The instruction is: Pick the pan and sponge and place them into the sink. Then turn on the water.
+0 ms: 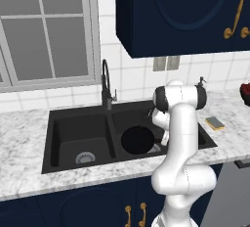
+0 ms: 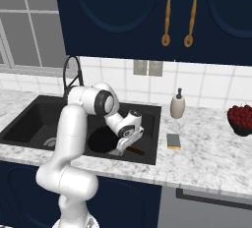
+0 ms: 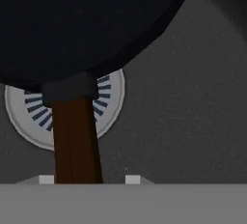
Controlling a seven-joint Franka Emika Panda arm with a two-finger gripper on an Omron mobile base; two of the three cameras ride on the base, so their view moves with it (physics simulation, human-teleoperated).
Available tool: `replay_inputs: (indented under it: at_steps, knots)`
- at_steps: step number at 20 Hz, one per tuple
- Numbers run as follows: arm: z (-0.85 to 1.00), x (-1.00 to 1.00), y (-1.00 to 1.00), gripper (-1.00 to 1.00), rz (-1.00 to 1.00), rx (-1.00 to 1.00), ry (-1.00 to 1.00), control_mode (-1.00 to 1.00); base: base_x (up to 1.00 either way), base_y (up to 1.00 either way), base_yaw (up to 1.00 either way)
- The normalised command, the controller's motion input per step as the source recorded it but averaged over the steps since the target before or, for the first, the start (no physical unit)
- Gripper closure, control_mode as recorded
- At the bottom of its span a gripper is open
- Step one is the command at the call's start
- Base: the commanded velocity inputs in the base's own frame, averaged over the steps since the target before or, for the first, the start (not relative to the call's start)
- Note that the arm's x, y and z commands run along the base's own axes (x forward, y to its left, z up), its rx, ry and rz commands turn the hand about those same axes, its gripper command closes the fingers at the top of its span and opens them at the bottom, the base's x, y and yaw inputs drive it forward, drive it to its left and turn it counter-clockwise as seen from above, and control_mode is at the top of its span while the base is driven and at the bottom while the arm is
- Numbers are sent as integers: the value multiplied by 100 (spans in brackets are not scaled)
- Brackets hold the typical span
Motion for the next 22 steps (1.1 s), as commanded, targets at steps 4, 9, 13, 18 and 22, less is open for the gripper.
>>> replay_inputs:
  at_steps: [4, 9, 13, 18, 22]
  knots:
    - [-64, 77, 41, 100, -2, -2, 1, -100, 0, 0, 0]
    - [-57, 70, 50, 100, -2, -4, 1, -100, 0, 0, 0]
    - [-4, 53, 61, -100, -6, -3, -2, -100, 0, 0, 0]
    - [7, 38, 32, -100, -4, 0, 0, -100, 0, 0, 0]
    - [50, 34, 2, -100, 0, 0, 4, -100, 0, 0, 0]
